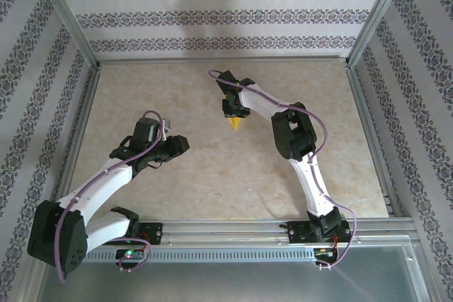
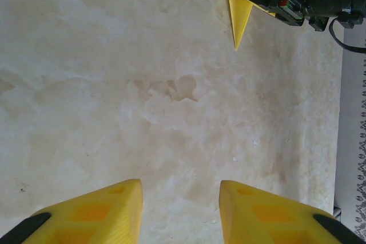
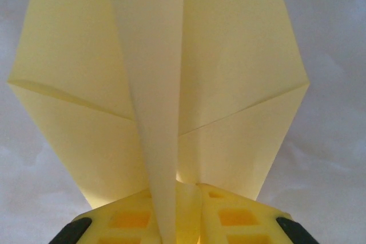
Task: Fold a paper plane with a square sheet of paper (fold left side to right side)
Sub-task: Place the paper plane at the top-center of the table.
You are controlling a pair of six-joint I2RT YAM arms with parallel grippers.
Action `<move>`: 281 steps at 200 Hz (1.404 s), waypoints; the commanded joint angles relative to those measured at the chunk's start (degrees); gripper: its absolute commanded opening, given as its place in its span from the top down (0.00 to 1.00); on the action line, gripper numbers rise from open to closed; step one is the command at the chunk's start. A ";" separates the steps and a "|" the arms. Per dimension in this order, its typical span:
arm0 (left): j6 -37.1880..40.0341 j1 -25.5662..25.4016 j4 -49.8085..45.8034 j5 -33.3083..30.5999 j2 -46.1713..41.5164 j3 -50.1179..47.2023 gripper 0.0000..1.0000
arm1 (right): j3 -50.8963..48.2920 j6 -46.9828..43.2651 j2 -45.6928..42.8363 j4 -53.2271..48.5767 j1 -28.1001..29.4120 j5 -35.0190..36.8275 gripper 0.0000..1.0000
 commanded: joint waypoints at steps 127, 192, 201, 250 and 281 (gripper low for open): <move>3.38 1.74 -4.75 -3.89 -6.85 -0.33 0.36 | -3.01 1.71 1.09 -0.69 0.15 1.50 0.58; 4.05 3.11 -6.69 -3.99 -8.63 -0.33 0.35 | -3.20 1.29 0.31 -1.41 0.42 2.79 0.54; 4.08 3.25 -6.93 -4.00 -8.79 -0.33 0.34 | -3.32 1.29 0.12 -1.52 0.42 3.09 0.53; 4.52 4.13 -7.79 -4.16 -9.90 0.06 0.32 | -3.19 0.92 -2.04 -1.08 0.77 3.23 0.55; 4.61 4.62 -8.05 -4.07 -9.98 0.05 0.32 | -2.71 0.57 -3.08 -1.16 1.03 3.40 0.56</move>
